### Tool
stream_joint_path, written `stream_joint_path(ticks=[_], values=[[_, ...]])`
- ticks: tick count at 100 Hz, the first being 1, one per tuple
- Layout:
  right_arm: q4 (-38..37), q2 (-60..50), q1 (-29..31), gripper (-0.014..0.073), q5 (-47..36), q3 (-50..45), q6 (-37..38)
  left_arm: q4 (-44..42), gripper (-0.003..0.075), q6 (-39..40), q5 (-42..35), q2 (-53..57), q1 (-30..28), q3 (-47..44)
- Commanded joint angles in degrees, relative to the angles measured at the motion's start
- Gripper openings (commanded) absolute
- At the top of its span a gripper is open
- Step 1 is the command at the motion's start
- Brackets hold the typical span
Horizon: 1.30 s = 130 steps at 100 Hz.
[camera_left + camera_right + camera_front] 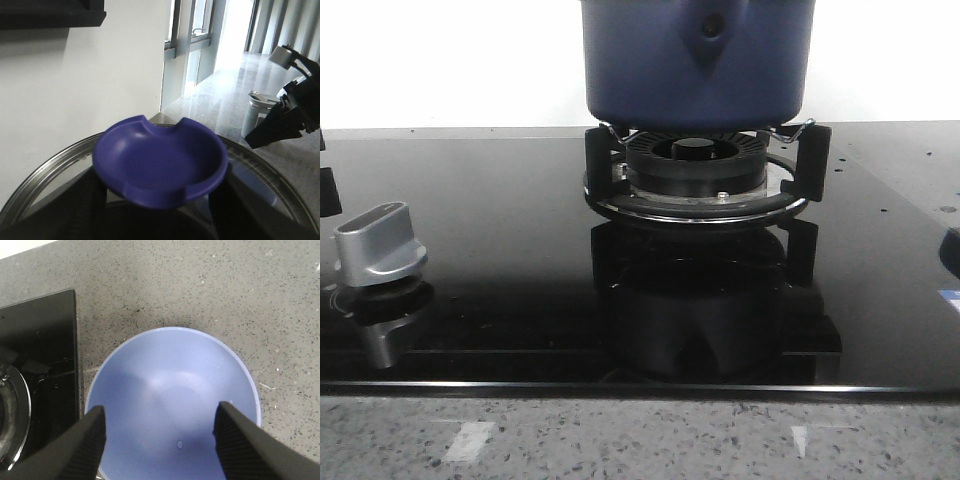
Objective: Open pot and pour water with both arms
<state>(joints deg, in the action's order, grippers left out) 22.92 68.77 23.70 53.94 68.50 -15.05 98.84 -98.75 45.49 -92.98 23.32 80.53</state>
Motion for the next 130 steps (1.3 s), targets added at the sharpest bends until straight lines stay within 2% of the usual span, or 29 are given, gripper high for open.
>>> stream_joint_path(ticks=[1, 36, 108, 130], values=[[1.7, -1.4, 0.3, 0.0423, -2.5, 1.9, -0.7, 4.5, 0.0368, -0.2, 1.7, 1.8, 0.5, 2.3], [1.8, -1.4, 0.2, 0.0423, -2.5, 1.9, -0.7, 4.2, 0.0368, -3.2, 1.4, 0.2, 0.5, 3.5], [1.8, -1.4, 0.2, 0.0423, -2.7, 1.9, -0.7, 3.8, 0.0368, -3.1, 3.2, 0.0, 0.5, 3.5], [1.8, -1.4, 0.2, 0.0423, -3.0, 1.9, -0.7, 0.1, 0.0368, -3.1, 1.6, -0.5, 0.5, 3.5]])
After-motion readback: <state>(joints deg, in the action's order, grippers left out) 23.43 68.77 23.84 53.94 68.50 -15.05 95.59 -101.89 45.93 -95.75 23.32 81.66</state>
